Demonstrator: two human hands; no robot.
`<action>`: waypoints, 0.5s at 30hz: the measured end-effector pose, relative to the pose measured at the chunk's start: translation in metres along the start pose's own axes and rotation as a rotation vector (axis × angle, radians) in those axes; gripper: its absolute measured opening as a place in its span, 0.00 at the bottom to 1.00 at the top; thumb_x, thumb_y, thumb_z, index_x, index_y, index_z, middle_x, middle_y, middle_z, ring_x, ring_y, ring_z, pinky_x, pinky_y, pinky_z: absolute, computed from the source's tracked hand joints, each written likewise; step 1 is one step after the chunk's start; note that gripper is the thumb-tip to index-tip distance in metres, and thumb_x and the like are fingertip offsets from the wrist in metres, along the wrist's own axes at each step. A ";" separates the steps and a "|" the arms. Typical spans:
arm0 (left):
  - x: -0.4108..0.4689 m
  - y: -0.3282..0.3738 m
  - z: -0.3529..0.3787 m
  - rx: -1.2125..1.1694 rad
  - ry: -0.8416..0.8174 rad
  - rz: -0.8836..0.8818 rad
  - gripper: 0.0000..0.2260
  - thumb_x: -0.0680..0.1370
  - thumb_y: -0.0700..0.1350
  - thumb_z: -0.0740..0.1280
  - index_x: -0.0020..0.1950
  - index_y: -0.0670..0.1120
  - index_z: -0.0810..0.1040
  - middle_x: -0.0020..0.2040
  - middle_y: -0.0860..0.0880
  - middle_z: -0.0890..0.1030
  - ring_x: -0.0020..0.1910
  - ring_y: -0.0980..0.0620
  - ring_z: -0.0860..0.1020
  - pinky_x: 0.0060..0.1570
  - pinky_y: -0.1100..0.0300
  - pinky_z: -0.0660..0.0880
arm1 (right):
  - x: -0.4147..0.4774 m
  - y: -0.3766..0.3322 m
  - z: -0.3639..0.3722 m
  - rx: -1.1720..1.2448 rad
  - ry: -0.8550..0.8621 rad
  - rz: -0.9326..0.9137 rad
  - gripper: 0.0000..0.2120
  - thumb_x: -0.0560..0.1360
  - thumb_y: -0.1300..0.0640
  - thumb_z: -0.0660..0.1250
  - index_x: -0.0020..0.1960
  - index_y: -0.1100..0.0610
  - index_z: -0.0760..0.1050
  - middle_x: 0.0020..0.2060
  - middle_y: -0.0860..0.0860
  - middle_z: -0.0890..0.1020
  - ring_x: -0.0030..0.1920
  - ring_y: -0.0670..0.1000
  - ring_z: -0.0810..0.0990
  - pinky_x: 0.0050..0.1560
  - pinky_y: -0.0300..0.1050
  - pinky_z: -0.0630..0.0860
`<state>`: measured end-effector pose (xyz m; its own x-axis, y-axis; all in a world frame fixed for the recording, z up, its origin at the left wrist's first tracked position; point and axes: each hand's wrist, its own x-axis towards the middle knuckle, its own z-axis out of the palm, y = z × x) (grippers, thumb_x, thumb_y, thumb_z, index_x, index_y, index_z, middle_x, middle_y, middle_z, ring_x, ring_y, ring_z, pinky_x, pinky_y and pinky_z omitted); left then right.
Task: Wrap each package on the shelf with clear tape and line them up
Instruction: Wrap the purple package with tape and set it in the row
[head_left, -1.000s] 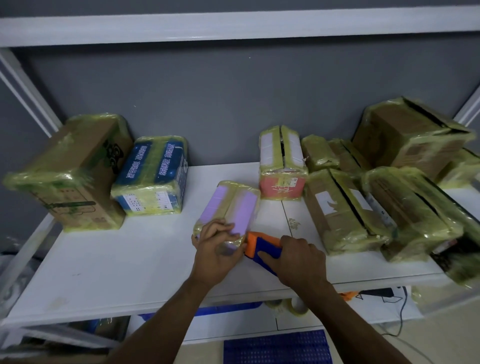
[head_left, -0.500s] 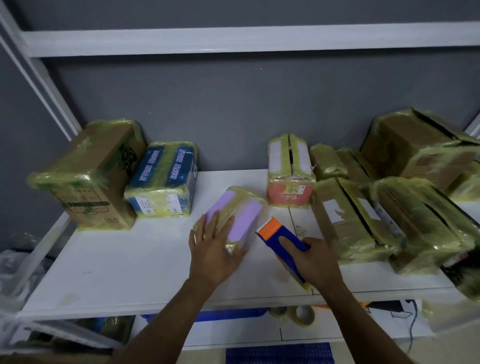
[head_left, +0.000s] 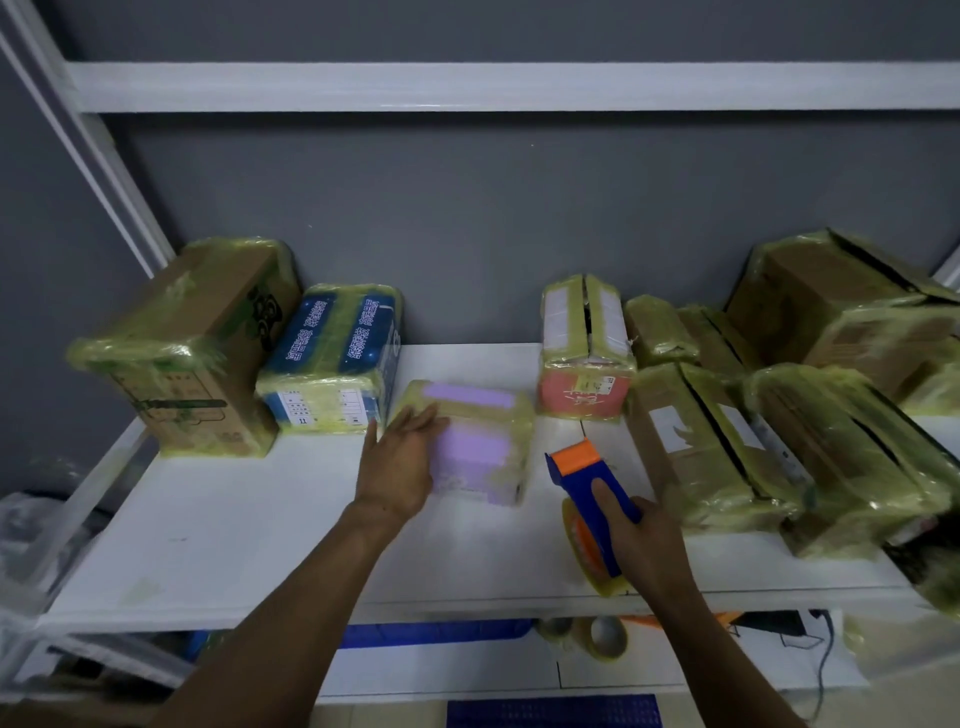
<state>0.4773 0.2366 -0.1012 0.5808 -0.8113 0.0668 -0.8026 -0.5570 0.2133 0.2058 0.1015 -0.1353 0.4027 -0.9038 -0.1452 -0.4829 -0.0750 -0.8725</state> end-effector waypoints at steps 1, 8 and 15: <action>-0.001 -0.002 -0.003 0.004 0.066 -0.033 0.33 0.75 0.37 0.68 0.77 0.57 0.67 0.80 0.57 0.63 0.80 0.51 0.58 0.79 0.48 0.49 | -0.002 0.001 -0.001 -0.001 0.002 0.005 0.27 0.77 0.33 0.62 0.41 0.59 0.77 0.30 0.51 0.81 0.29 0.49 0.80 0.29 0.39 0.71; -0.035 0.047 0.015 -0.234 0.271 0.141 0.21 0.78 0.59 0.64 0.68 0.52 0.78 0.70 0.51 0.75 0.68 0.47 0.71 0.70 0.51 0.67 | 0.000 0.003 -0.003 -0.018 -0.011 0.011 0.29 0.77 0.32 0.60 0.38 0.58 0.76 0.26 0.50 0.77 0.25 0.46 0.76 0.27 0.39 0.70; -0.041 0.047 0.038 -0.322 0.130 0.182 0.22 0.77 0.47 0.71 0.71 0.54 0.77 0.75 0.57 0.71 0.76 0.48 0.65 0.73 0.52 0.68 | 0.002 0.006 -0.012 0.020 -0.116 0.033 0.31 0.78 0.33 0.60 0.41 0.62 0.77 0.33 0.60 0.82 0.32 0.57 0.81 0.34 0.43 0.72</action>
<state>0.4102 0.2370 -0.1309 0.4619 -0.8508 0.2505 -0.8223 -0.3049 0.4805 0.1943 0.0941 -0.1352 0.4745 -0.8507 -0.2261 -0.4825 -0.0365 -0.8751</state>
